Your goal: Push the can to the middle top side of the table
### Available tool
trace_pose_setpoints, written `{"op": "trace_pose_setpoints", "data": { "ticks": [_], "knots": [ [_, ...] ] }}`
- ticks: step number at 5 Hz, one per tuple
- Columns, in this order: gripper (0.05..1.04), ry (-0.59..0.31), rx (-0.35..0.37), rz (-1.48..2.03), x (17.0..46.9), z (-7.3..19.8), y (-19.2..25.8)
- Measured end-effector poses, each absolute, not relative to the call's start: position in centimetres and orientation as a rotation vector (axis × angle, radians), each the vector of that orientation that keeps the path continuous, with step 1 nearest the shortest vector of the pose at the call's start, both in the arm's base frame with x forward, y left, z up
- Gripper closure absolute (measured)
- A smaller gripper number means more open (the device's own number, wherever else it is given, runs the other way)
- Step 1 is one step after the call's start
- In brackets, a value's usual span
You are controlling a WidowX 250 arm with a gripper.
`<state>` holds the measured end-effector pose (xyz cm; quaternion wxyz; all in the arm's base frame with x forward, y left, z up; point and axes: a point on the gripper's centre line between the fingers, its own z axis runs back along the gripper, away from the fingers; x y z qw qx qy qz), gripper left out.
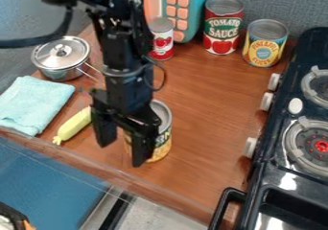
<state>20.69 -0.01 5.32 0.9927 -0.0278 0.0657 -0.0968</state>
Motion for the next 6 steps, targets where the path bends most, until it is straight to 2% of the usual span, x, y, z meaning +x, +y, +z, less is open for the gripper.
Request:
{"op": "trace_pose_setpoints", "data": {
  "ticks": [2, 6],
  "knots": [
    [0.083, 0.181, 0.029, -0.207, 20.6, 2.0, -0.1],
    [0.081, 0.17, 0.072, -0.186, 23.6, 1.1, 1.3]
  ]
}}
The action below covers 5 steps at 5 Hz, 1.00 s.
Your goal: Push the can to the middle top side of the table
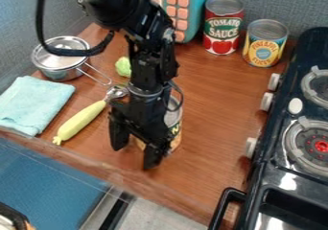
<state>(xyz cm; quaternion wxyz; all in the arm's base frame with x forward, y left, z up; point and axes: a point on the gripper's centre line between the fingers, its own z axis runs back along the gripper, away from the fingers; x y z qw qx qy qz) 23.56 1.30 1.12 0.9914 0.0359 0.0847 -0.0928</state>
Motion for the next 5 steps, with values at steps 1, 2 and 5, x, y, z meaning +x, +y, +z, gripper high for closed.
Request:
{"op": "trace_pose_setpoints", "data": {
  "ticks": [1, 2, 5],
  "knots": [
    [0.084, 0.158, 0.062, -0.171, 24.6, 1.2, 1.6],
    [0.084, 0.153, 0.05, -0.152, 25.7, 1.3, 1.7],
    [0.084, 0.028, 0.085, -0.198, 27.8, 2.9, 0.4]
  ]
}}
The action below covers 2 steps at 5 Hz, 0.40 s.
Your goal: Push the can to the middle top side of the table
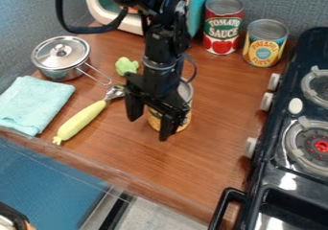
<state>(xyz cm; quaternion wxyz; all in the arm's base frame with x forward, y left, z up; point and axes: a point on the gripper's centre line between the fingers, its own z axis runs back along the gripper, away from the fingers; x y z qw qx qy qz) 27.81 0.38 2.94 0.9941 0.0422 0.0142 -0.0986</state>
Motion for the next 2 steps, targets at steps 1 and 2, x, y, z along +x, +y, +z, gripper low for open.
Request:
{"op": "trace_pose_setpoints", "data": {
  "ticks": [1, 2],
  "knots": [
    [0.084, 0.002, 0.106, -0.209, 28.11, 2.86, 0.04],
    [0.084, -0.019, 0.128, -0.206, 28.06, 2.44, 0.28]
  ]
}}
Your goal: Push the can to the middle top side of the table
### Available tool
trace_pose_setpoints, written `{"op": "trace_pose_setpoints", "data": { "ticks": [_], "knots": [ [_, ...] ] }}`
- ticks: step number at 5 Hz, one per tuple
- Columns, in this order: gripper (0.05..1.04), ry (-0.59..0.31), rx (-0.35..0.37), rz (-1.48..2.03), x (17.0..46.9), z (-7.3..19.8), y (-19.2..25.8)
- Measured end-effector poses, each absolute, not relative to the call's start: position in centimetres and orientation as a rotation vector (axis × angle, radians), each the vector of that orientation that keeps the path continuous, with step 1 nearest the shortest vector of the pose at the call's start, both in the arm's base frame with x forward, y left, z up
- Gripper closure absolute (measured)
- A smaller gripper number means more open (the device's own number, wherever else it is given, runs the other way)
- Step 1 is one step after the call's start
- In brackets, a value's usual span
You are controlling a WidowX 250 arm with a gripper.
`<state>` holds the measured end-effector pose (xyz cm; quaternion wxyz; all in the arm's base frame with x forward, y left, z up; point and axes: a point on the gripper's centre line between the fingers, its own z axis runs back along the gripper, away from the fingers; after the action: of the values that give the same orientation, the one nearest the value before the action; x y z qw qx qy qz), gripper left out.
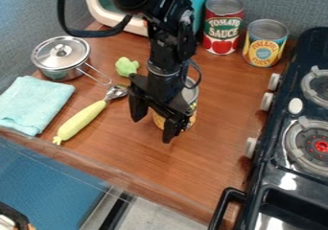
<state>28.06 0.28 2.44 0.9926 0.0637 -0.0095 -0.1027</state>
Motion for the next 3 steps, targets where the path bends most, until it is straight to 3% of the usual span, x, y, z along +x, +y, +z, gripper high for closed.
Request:
{"op": "trace_pose_setpoints", "data": {
  "ticks": [3],
  "knots": [
    [0.084, -0.047, 0.118, -0.141, 30.2, 2.3, 1.1]
  ]
}}
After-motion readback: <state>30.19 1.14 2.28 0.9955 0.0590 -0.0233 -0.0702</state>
